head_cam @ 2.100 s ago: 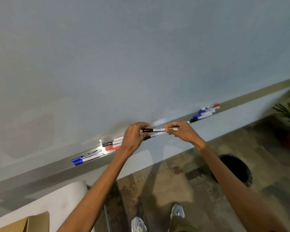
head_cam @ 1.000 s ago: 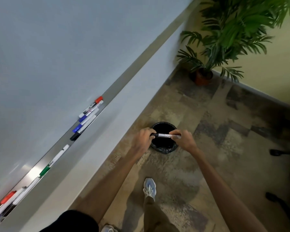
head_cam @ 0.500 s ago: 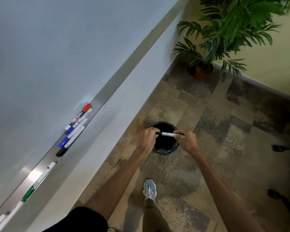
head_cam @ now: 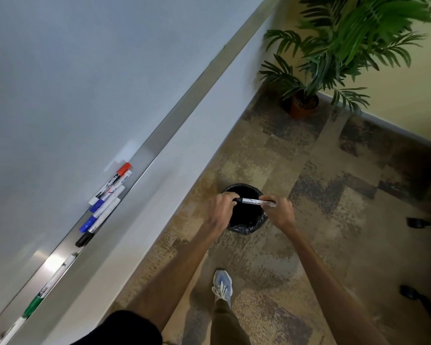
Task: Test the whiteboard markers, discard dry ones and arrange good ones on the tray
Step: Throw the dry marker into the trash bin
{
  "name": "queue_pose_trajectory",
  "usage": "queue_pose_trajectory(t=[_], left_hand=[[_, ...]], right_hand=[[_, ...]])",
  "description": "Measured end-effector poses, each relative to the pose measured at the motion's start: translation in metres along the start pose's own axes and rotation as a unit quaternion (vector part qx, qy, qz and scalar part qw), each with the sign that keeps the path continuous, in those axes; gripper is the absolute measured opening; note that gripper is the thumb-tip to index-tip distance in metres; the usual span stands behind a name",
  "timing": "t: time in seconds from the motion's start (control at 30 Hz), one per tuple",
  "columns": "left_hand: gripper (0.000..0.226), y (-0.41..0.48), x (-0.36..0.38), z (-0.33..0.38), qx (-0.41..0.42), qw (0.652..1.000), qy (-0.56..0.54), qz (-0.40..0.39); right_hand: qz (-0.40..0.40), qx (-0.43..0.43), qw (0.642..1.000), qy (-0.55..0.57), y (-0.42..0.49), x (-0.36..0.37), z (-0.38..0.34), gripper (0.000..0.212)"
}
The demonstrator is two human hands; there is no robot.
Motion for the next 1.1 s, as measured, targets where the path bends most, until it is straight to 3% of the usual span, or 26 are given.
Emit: queue_pose_trajectory(t=[0.57, 0.8, 0.9, 1.1], left_hand=[[0.022, 0.017, -0.002, -0.001, -0.013, 1.0, 0.008, -0.006], [0.072, 0.015, 0.013, -0.003, -0.033, 0.998, 0.039, -0.041], [0.064, 0.01, 0.014, -0.006, -0.033, 0.998, 0.03, -0.032], [0.048, -0.004, -0.002, -0.01, -0.049, 0.999, 0.003, -0.013]], right_hand=[[-0.009, 0.019, 1.0, -0.003, 0.016, -0.001, -0.001, 0.023], [0.001, 0.039, 0.999, -0.023, 0.023, -0.003, 0.018, 0.043], [-0.023, 0.08, 0.996, -0.026, 0.019, 0.003, 0.028, 0.04], [-0.024, 0.055, 0.998, -0.009, 0.012, 0.015, 0.011, 0.036]])
Point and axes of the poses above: each hand's wrist, its own y-axis towards the middle knuckle, its own x-axis out of the palm, z = x × y, the point moved 7 cm from there along y, towards the middle knuckle, and after that the axes turned 4 degrees about -z, right-handed, at the moved point
